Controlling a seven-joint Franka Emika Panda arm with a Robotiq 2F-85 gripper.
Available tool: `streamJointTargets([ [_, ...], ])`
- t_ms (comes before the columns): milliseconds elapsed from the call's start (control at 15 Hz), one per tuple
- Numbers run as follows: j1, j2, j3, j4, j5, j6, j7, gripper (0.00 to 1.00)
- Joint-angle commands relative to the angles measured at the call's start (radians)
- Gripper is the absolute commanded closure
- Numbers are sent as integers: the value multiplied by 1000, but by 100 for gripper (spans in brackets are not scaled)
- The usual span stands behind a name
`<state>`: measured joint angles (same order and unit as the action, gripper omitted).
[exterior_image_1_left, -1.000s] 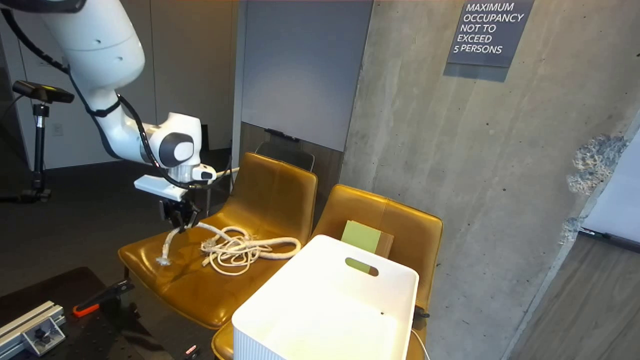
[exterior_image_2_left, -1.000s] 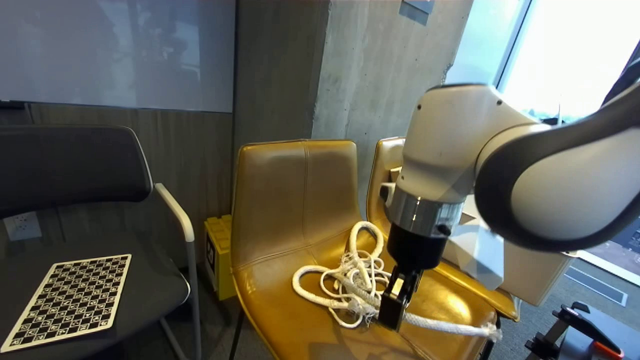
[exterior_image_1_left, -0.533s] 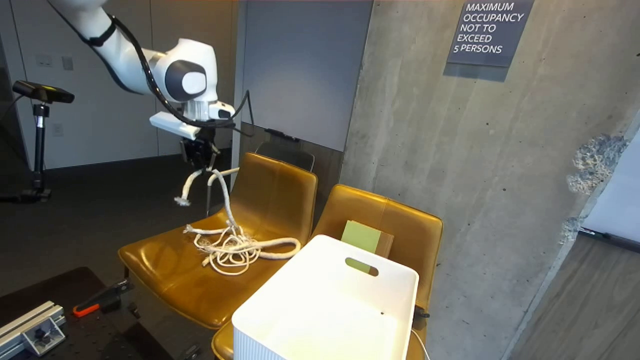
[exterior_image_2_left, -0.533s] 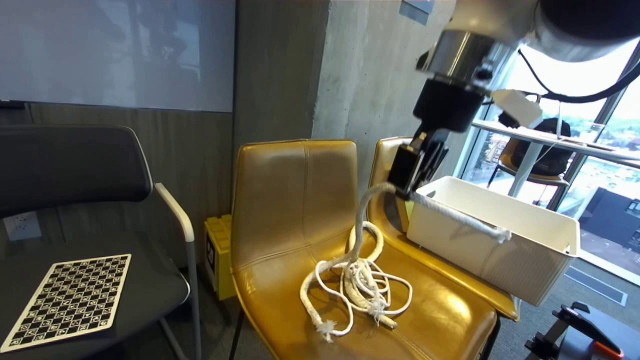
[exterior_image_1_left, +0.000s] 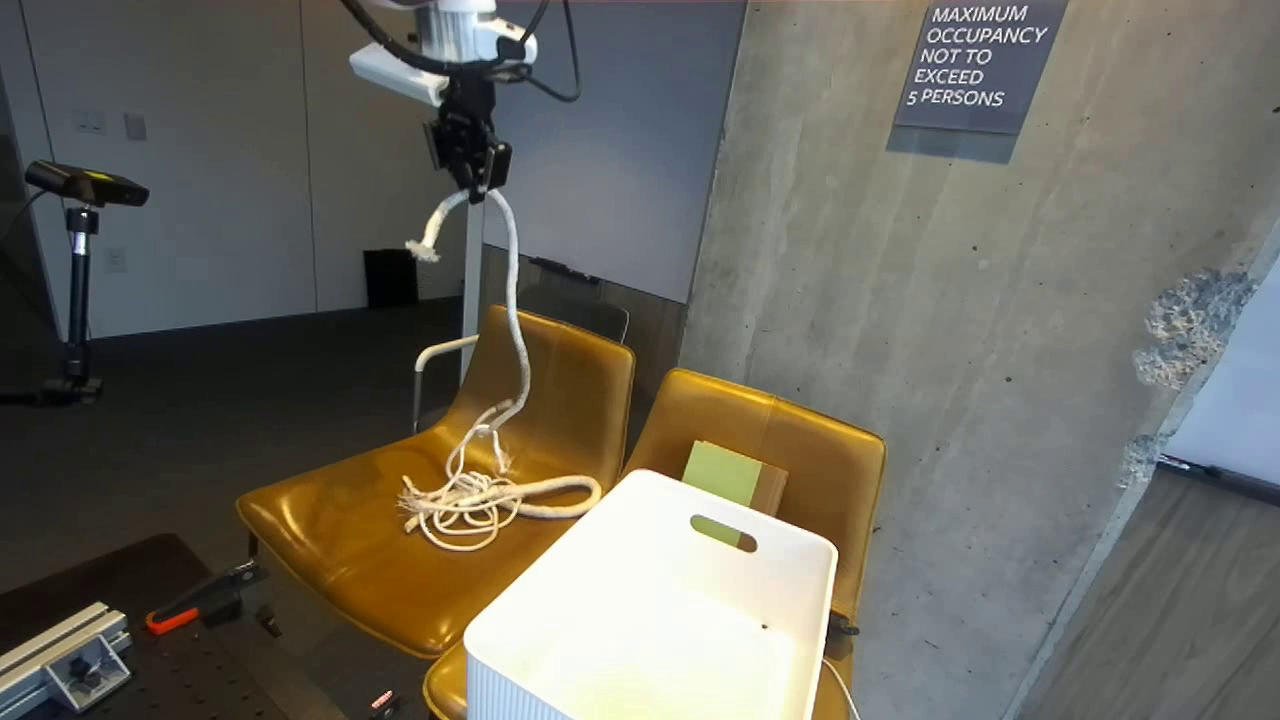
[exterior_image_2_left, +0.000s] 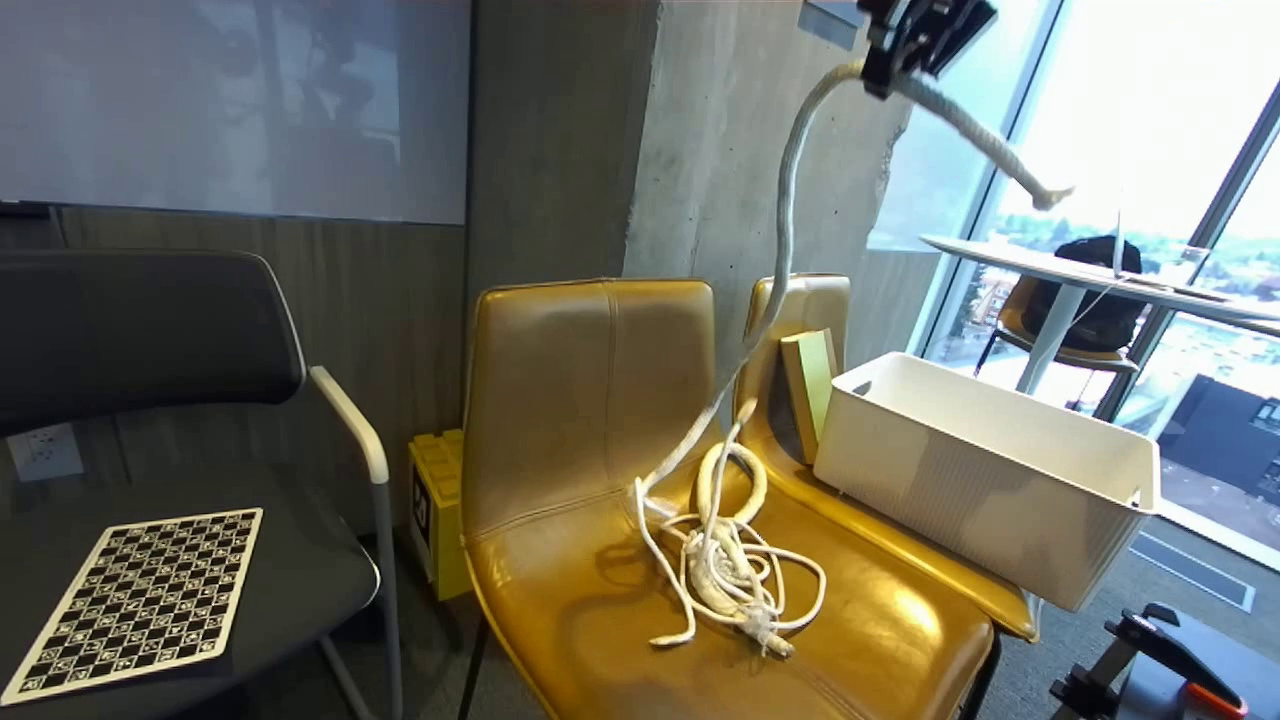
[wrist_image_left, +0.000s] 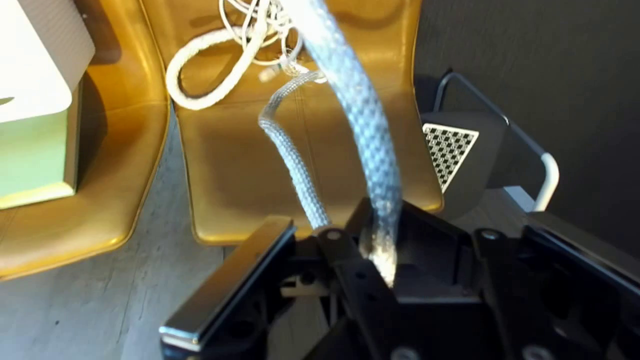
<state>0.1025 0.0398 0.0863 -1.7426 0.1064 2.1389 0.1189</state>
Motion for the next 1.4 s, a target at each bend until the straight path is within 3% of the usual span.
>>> streamJointTargets([
  [0, -39, 5, -29, 208, 48, -140, -15, 96],
  [333, -99, 67, -81, 523, 78, -320, -17, 96],
  [800, -230, 247, -165, 870, 93, -471, -65, 96],
  [933, -277, 302, -189, 915, 68, -499, -93, 96],
  [1333, -407, 374, -259, 850, 61, -490, -199, 96],
])
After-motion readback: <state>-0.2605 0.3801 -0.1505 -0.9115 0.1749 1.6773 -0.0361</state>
